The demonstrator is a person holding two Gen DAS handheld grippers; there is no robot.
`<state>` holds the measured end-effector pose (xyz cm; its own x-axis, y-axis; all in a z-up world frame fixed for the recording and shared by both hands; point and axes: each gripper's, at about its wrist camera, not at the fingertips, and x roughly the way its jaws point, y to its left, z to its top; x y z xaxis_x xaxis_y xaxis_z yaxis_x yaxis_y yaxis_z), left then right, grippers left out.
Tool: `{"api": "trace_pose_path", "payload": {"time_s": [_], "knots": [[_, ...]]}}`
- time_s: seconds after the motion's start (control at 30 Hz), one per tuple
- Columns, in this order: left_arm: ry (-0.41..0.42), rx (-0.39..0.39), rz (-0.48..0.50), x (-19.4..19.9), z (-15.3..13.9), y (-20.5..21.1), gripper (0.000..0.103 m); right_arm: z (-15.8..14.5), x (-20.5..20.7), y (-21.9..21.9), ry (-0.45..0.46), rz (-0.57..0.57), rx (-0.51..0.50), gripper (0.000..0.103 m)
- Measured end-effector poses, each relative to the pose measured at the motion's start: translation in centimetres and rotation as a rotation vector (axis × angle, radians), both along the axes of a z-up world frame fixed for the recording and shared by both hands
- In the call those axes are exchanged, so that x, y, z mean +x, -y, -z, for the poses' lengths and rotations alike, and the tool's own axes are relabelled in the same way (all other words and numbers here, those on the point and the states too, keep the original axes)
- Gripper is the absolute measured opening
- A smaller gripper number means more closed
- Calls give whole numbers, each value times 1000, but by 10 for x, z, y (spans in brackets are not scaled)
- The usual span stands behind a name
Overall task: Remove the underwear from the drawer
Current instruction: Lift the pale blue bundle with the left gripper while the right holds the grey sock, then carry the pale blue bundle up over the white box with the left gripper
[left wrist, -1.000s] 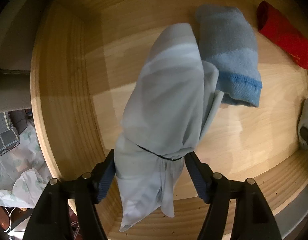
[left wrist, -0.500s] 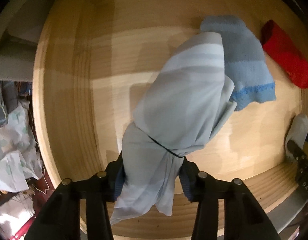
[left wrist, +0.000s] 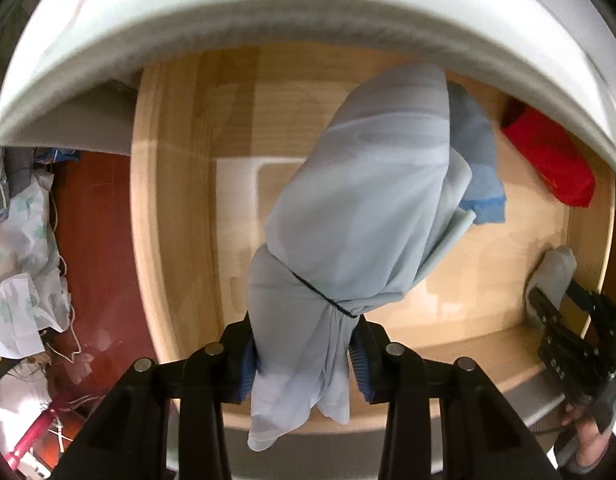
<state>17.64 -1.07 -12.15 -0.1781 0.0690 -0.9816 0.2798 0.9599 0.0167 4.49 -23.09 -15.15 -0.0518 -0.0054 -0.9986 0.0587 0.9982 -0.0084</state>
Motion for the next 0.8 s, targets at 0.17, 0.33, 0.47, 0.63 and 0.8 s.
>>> {"api": "trace_pose_path", "payload": {"time_s": [0.17,0.33,0.47,0.63,0.8], "knots": [[-4,11,44,-13,-20,10,39,0,0,0,0,0,-1,51],[0,36,97,-27,-40,24,39,0,0,0,1,0,0,51],[11,38,111,-36,-52,18,39,0,0,0,0,0,0,51],[37,40,116,-42,-70,7,39,0,1,0,0,-1,0,51],[94,2,108,-51,-88,-6,39,0,1,-1,0,-2,-1,51]]}}
